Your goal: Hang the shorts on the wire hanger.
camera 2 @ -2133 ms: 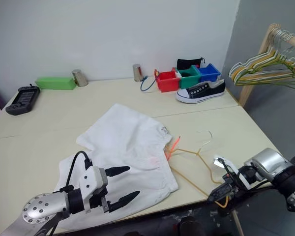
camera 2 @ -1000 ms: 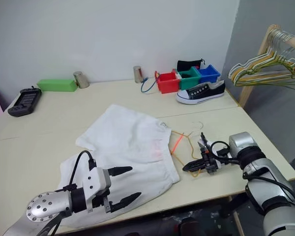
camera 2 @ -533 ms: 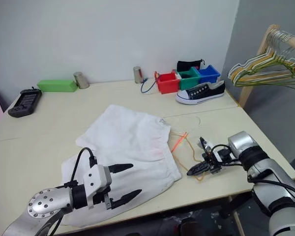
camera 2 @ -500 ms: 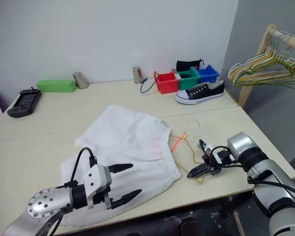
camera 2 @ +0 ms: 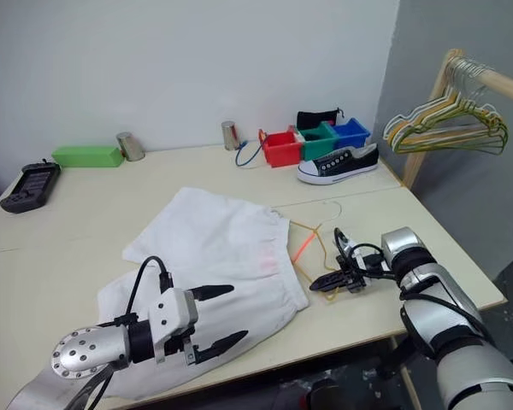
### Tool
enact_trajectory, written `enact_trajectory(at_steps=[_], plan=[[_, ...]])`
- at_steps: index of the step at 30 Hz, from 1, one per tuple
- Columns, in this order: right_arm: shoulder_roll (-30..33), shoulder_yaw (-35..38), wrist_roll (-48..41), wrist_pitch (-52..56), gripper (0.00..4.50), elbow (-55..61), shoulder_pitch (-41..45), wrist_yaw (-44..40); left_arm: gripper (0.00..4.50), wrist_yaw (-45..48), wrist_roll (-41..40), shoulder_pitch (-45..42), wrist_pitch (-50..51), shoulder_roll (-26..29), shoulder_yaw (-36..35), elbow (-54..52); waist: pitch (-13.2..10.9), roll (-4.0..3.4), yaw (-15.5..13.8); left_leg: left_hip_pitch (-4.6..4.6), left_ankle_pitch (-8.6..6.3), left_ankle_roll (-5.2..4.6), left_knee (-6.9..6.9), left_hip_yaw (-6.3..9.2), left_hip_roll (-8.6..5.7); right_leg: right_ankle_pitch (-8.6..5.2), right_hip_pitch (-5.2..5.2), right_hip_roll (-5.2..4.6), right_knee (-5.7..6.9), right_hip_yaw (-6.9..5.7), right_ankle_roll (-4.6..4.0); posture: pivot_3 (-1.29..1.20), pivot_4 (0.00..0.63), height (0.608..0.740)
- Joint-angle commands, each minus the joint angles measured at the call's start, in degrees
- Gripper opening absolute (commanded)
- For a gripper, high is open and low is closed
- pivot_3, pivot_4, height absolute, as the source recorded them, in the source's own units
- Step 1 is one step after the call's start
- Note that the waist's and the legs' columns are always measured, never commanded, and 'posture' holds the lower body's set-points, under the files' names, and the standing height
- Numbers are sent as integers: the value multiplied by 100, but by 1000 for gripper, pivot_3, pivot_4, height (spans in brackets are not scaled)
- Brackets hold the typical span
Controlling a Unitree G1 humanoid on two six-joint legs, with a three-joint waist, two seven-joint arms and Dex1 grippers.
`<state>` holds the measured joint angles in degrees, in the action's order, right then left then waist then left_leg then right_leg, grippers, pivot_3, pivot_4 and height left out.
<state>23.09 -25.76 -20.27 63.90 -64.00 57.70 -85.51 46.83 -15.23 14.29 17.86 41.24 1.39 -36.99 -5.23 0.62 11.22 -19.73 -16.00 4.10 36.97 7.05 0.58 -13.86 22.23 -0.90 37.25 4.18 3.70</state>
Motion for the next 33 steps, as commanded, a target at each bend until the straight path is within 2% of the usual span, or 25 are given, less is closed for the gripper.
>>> enact_trajectory(at_steps=[1, 4, 8, 13, 16, 19, 22, 26, 33], plan=[[-83, 580, 204, -732, 0, -144, 397, 341, 4491, 5, 14, -129, -136, 23, -59, 19, -1, -7, -2, 0, 0, 0, 0, 0, 0, 0, 0, 0, 1, 0, 0, -90, 20, 740], [68, 676, 459, -1417, 0, 317, 545, 341, 4491, -3, -50, -199, -110, 64, -212, 74, -9, -31, -11, -5, 0, 0, 0, 0, -1, 0, 4, 0, 2, 1, 0, -88, 23, 740], [339, 707, 696, -1916, 0, 1581, 527, 489, 4491, 181, -124, -524, -62, 343, -508, 136, -16, -45, -16, -13, 0, 0, -7, 4, -1, -1, 13, 0, 1, -1, -1, -95, 21, 740], [183, 1034, 1008, -2713, 0, 2435, 349, 1689, 4491, 394, -1074, -2233, 857, 766, -1051, 416, -11, -41, -42, -15, 0, 0, -3, 13, -2, 0, 10, 0, 1, -9, 0, -88, 11, 740], [82, 915, 1542, -3719, 0, 2756, 123, 2524, 4491, 825, -1508, -3543, 1250, 1243, -1193, 1001, -6, -35, -50, -12, 1, 0, 0, 12, -4, 1, 5, 1, 3, -8, 2, -80, 5, 740], [-112, 1073, 1779, -4094, 0, 2820, 40, 3274, 4491, 1252, -1574, -4748, 1324, 1577, -1056, 1848, -6, -36, -38, -15, 1, 1, -1, 17, -4, 1, 8, 3, 3, -10, 2, -67, 0, 740], [-172, 895, 2220, -4592, 0, 2974, -105, 3799, 4491, 1743, -1050, -5747, 755, 1727, -639, 2998, -4, -39, -31, -18, 1, 2, -5, 18, -6, 0, 10, 2, -2, -9, 1, -66, 0, 740], [-295, 945, 2433, -4821, 0, 3257, -293, 4200, 4491, 2535, -100, -6481, -527, 1888, 23, 4546, -3, -42, -2, -13, 2, 2, -16, 14, -6, 0, 14, 2, -4, -5, 0, -67, 0, 740], [-246, 994, 2580, -4872, 0, 4346, -858, 4427, 4491, 2847, 1227, -7931, -2767, 1420, 754, 7408, -3, -40, -63, -26, 2, 2, -8, 21, -6, 0, 21, 3, -3, -8, -1, -84, 0, 740]])
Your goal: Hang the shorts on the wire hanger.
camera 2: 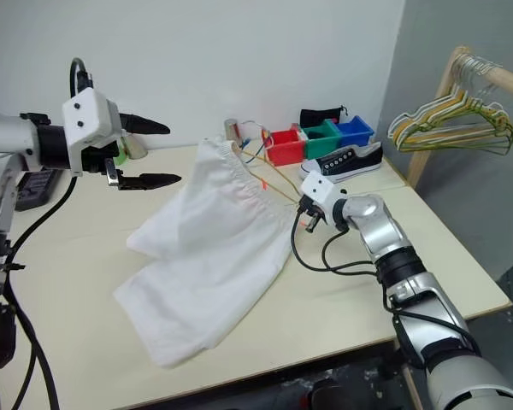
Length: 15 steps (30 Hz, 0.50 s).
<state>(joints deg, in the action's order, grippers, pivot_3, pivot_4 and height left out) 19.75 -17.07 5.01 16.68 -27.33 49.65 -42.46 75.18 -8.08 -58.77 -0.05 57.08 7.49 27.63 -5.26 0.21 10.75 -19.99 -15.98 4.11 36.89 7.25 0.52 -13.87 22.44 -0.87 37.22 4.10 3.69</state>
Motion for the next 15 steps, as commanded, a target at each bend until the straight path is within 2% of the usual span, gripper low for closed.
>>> enact_trajectory(at_steps=[1, 7, 15], plan=[[110, 134, 78, -150, 0, 794, -110, 130, 4491, -2, 635, -782, -1233, -262, 197, 1246, 1, 1, -38, -1, 0, 0, 0, 1, 0, 0, 0, 0, -1, -1, 0, -87, 0, 740], [375, -56, 584, -553, 0, 1279, -308, 320, 4491, 258, 1371, -1202, -2507, -564, 629, 2346, 1, 0, -85, -1, 0, -1, 0, -6, -1, 0, 5, -1, 1, 3, 1, -122, 0, 740], [620, -205, 1120, -1045, 0, 1618, -381, 440, 4491, 199, 1595, -1358, -3128, -995, 635, 2827, 4, 6, 42, -68, 2, -2, 21, -7, -3, 4, 87, -3, 61, 9, -5, -148, 0, 740]])
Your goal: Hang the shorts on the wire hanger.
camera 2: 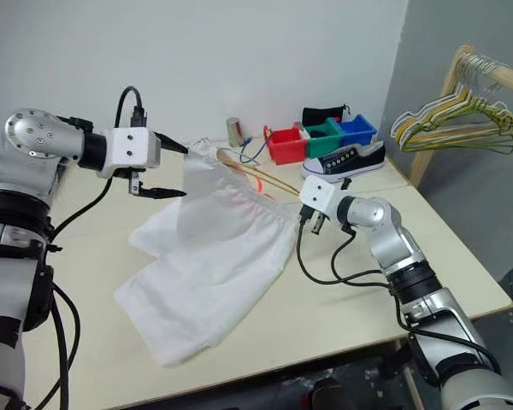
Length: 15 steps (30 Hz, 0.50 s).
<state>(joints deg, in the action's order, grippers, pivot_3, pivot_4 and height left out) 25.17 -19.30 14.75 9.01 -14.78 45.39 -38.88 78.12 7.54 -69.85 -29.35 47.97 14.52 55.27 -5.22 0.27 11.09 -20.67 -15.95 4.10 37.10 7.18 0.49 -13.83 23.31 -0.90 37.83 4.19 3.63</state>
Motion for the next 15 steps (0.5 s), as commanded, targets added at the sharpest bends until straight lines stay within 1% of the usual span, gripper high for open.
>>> enact_trajectory(at_steps=[1, 5, 9, 12, 15], plan=[[90, 5, 180, -289, 0, 389, 24, 82, 4491, -100, 29, -246, -234, -126, -88, 69, 0, 0, 19, 1, 0, 0, 0, 1, 0, 2, 0, 0, 5, -1, -3, -151, 0, 740], [38, 23, 201, -181, 0, 461, -46, 26, 4491, -47, 17, -306, -264, -182, -132, 60, 0, 0, 55, 3, 1, -2, 0, 1, -1, -3, 1, 0, 10, -1, 4, -149, 0, 740], [-181, 263, -126, 390, 0, 389, -67, -70, 4491, 296, -48, -421, -82, -26, -162, -60, 0, 0, 151, 7, 5, -8, 0, 3, -1, -2, 1, 0, 18, -1, 4, -145, 0, 740], [-148, 290, -123, 358, 0, 145, -27, -22, 4491, 540, -144, -508, 110, 47, -219, -208, 0, 0, 187, 8, 8, -12, 0, 3, -2, -2, 1, 0, 21, -1, 4, -147, 0, 740], [-93, 269, -73, 234, 0, -34, 16, 2, 4491, 432, -161, -695, 183, 13, -296, -197, 0, 0, 189, 8, 9, -14, 0, 6, -2, -2, 1, 0, 22, -2, 4, -142, 0, 740]])
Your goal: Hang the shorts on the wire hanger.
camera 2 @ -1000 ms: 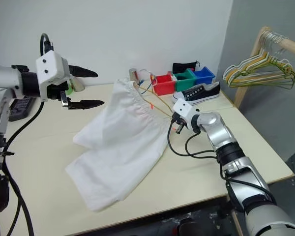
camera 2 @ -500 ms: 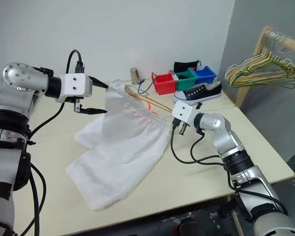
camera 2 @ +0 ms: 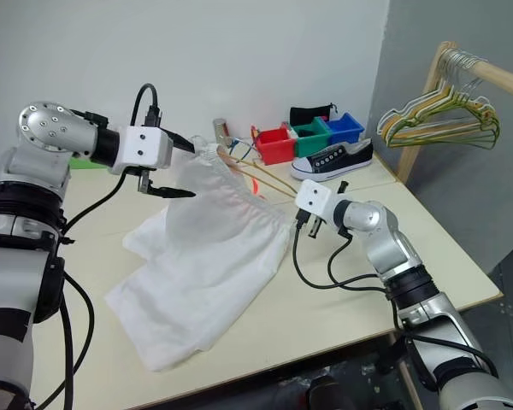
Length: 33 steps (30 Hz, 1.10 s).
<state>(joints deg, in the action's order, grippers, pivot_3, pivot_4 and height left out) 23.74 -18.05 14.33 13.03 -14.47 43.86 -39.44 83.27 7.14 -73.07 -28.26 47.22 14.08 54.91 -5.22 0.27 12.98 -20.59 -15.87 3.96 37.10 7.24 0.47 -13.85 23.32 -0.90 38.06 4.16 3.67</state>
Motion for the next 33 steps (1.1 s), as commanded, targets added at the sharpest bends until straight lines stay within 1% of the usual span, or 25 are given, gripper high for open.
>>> enact_trajectory(at_steps=[1, 6, 11, 20, 26, 29, 31, 32, 33], plan=[[60, 137, -17, -210, 0, -112, 183, 61, 4491, -186, -86, -423, 32, 69, -262, -114, 0, 0, -2, 0, 0, 0, 0, 0, 0, 0, 0, 0, 0, 0, 0, -141, 0, 740], [35, 110, -1, -441, 0, -240, 211, 61, 4491, -745, 130, -561, -212, -68, -232, 258, 0, 0, -9, 1, 1, -1, 0, 0, -1, 0, 0, -1, 0, 0, 1, -135, 0, 740], [-67, 106, -38, -462, 0, 93, 243, 21, 4491, -984, 348, -314, -595, -160, -82, 415, 0, 0, 0, 4, 2, -3, -1, 0, -1, 0, 0, -1, 4, 1, 0, -137, 0, 740], [-159, 39, 62, -280, 0, 924, 319, -42, 4491, -936, 516, -152, -731, -252, 10, 526, 1, 0, 2, 2, 3, -3, 0, 2, -2, 12, 0, -2, 3, -1, -19, -161, 0, 740], [-172, -13, 129, -175, 0, 1349, 301, -63, 4491, -1141, 741, -99, -776, -276, 79, 545, 1, 2, 23, 2, 3, -3, 1, 2, -2, 13, 0, -2, 4, -1, -20, -171, 0, 740], [-130, -88, 235, -226, 0, 1514, 273, -91, 4002, -1401, 898, -144, -749, -320, 117, 581, 1, 2, 47, 1, 3, -3, 1, 3, -2, 13, 0, -2, 4, -2, -20, -174, 0, 740], [-121, -102, 261, -205, 0, 1567, 268, -96, 3538, -1470, 993, -153, -776, -307, 156, 586, 2, 2, 61, 1, 3, -3, 1, 4, -3, 13, 0, -3, 4, -2, -20, -175, 0, 740], [-116, -98, 263, -191, 0, 1579, 272, -101, 3406, -1512, 1021, -160, -786, -306, 165, 591, 2, 2, 69, 1, 3, -3, 1, 5, -3, 13, 0, -3, 4, -3, -20, -176, 0, 740], [-113, -90, 265, -180, 0, 1585, 275, -105, 3134, -1551, 1035, -169, -778, -311, 164, 601, 2, 3, 76, 1, 3, -3, 1, 5, -3, 13, 0, -3, 4, -3, -20, -177, 0, 740]])
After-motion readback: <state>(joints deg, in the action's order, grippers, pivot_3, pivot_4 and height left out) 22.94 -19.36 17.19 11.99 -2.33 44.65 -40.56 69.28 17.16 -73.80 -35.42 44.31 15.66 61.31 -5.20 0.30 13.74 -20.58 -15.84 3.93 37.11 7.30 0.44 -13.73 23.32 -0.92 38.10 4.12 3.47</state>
